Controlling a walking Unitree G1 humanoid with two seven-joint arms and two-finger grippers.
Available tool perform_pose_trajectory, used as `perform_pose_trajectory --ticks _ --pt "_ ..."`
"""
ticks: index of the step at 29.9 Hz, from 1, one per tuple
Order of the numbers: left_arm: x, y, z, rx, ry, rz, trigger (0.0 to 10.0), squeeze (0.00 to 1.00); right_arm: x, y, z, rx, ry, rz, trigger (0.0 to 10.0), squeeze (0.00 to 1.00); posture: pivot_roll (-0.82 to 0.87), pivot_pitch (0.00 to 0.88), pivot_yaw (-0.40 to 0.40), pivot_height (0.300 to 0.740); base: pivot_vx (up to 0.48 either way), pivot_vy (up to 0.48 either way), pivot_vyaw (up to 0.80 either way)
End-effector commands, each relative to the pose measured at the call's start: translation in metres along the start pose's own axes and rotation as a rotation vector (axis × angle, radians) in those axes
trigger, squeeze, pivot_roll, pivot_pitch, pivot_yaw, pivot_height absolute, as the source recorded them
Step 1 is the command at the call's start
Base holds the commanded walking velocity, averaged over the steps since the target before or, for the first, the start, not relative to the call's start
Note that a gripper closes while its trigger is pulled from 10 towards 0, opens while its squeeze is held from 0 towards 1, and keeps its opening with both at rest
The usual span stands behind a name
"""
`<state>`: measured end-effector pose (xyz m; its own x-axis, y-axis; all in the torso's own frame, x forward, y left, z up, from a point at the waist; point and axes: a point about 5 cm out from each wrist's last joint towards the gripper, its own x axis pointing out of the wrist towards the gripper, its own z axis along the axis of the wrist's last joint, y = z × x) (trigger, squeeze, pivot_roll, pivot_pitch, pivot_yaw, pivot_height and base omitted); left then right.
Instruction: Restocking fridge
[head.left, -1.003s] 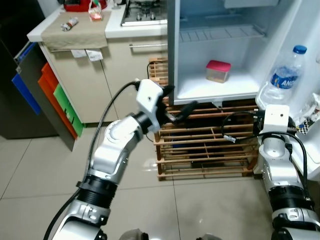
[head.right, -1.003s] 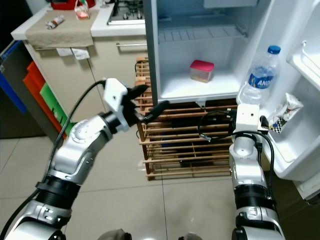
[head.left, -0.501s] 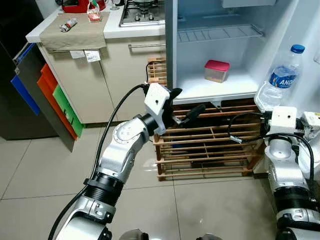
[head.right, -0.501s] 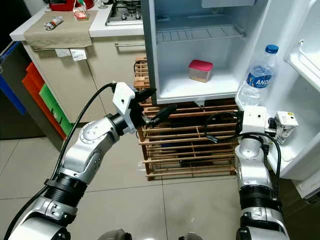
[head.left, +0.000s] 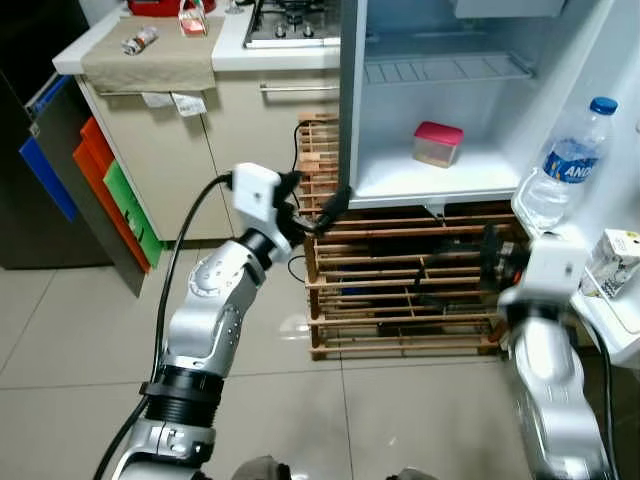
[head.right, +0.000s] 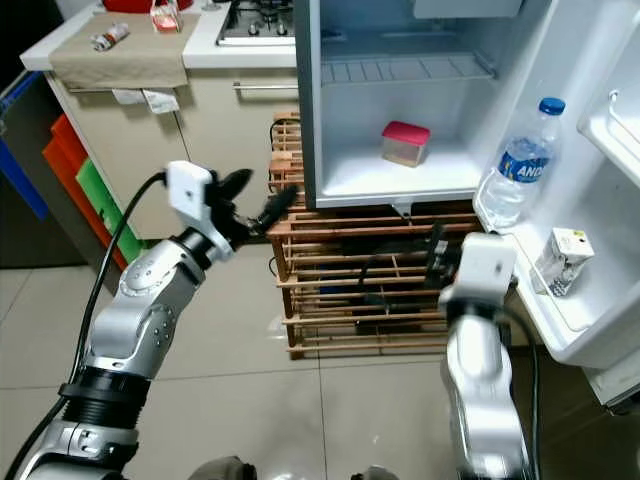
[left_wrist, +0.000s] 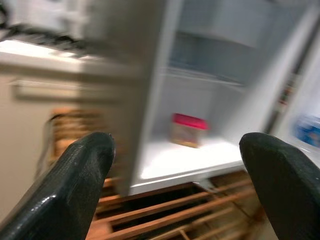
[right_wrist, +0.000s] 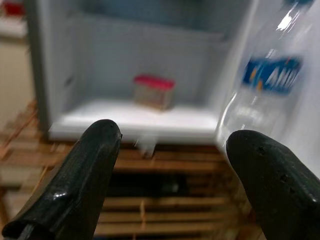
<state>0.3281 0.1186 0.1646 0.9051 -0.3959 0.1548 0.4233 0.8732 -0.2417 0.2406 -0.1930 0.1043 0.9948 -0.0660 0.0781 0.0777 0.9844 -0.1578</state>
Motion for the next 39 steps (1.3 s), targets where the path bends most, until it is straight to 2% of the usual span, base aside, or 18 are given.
perform_pose_trajectory --ticks 1,2,5,8,10,11,12,14,16,20,23,27,29,30,32,34,38,39 --pt "-0.004 0.007 -0.009 0.003 0.040 0.040 10.0 0.00 -0.003 -0.005 -0.012 -0.025 0.046 0.024 10.0 0.00 -0.10 0.000 0.031 0.711 0.000 0.000 0.00" --pt "-0.009 0.015 -0.031 0.103 0.131 0.027 10.0 0.00 -0.011 -0.018 -0.043 -0.140 0.202 -0.021 10.0 0.00 -0.10 0.000 0.033 0.711 0.000 0.000 0.00" --pt "-0.015 0.021 -0.047 0.156 0.202 0.021 10.0 0.00 -0.017 -0.028 -0.059 -0.216 0.303 -0.071 10.0 0.00 -0.10 0.000 0.033 0.711 0.000 0.000 0.00" --pt "-0.024 0.030 -0.077 0.190 0.365 0.059 10.0 0.00 -0.042 -0.064 -0.108 -0.181 0.661 -0.245 10.0 0.00 -0.14 0.000 0.047 0.711 0.000 0.000 0.00" --pt "-0.025 0.027 -0.083 0.191 0.392 0.056 10.0 0.00 -0.058 -0.083 -0.124 -0.149 0.786 -0.355 10.0 0.00 -0.14 0.000 0.047 0.711 0.000 0.000 0.00" --pt "-0.023 0.023 -0.083 0.180 0.391 0.041 10.0 0.00 -0.065 -0.095 -0.130 -0.140 0.835 -0.416 10.0 0.00 -0.14 0.000 0.047 0.711 0.000 0.000 0.00" --pt "-0.023 0.023 -0.083 0.180 0.391 0.041 10.0 0.00 -0.065 -0.095 -0.130 -0.140 0.835 -0.416 10.0 0.00 -0.14 0.000 0.047 0.711 0.000 0.000 0.00" --pt "-0.022 0.016 -0.091 0.133 0.420 -0.016 10.0 0.00 -0.076 -0.122 -0.135 -0.132 0.889 -0.561 10.0 0.00 -0.15 0.000 0.058 0.711 0.000 0.000 0.00" --pt "-0.025 0.017 -0.101 0.152 0.470 -0.036 10.0 0.00 -0.083 -0.143 -0.135 -0.149 0.925 -0.681 10.0 0.00 -0.15 0.000 0.061 0.711 0.000 0.000 0.00" --pt "-0.033 0.029 -0.117 0.247 0.606 0.013 10.0 0.00 -0.088 -0.180 -0.122 -0.163 0.910 -0.873 10.0 0.00 -0.16 0.000 0.055 0.711 0.000 0.000 0.00" --pt "-0.038 0.034 -0.124 0.271 0.680 0.039 10.0 0.00 -0.082 -0.194 -0.110 -0.193 0.854 -0.926 10.0 0.00 -0.16 0.000 0.052 0.711 0.000 0.000 0.00" --pt "-0.057 0.041 -0.144 0.345 0.863 0.072 10.0 0.00 -0.057 -0.220 -0.070 -0.241 0.670 -1.029 10.0 0.00 -0.17 0.000 0.050 0.711 0.000 0.000 0.00" --pt "-0.063 0.041 -0.150 0.384 0.905 0.047 10.0 0.00 -0.031 -0.230 -0.037 -0.263 0.483 -1.028 10.0 0.00 -0.17 0.000 0.047 0.711 0.000 0.000 0.00" --pt "-0.063 0.041 -0.150 0.384 0.905 0.047 10.0 0.00 -0.031 -0.230 -0.037 -0.263 0.483 -1.028 10.0 0.00 -0.17 0.000 0.047 0.711 0.000 0.000 0.00" --pt "-0.064 0.041 -0.153 0.403 0.917 0.043 10.0 0.00 -0.003 -0.219 -0.010 -0.226 0.299 -0.928 10.0 0.00 -0.16 0.000 0.043 0.711 0.000 0.000 0.00" --pt "-0.064 0.041 -0.153 0.415 0.921 0.043 10.0 0.00 0.017 -0.202 0.007 -0.232 0.190 -0.807 10.0 0.00 -0.16 0.000 0.039 0.711 0.000 0.000 0.00" --pt "-0.063 0.042 -0.153 0.432 0.928 0.045 10.0 0.00 0.049 -0.147 0.024 -0.062 0.071 -0.540 10.0 0.00 -0.15 0.000 0.034 0.711 0.000 0.000 0.00" --pt "-0.064 0.043 -0.153 0.445 0.935 0.046 10.0 0.00 0.056 -0.125 0.030 0.009 0.053 -0.455 10.0 0.00 -0.15 0.000 0.034 0.711 0.000 0.000 0.00"
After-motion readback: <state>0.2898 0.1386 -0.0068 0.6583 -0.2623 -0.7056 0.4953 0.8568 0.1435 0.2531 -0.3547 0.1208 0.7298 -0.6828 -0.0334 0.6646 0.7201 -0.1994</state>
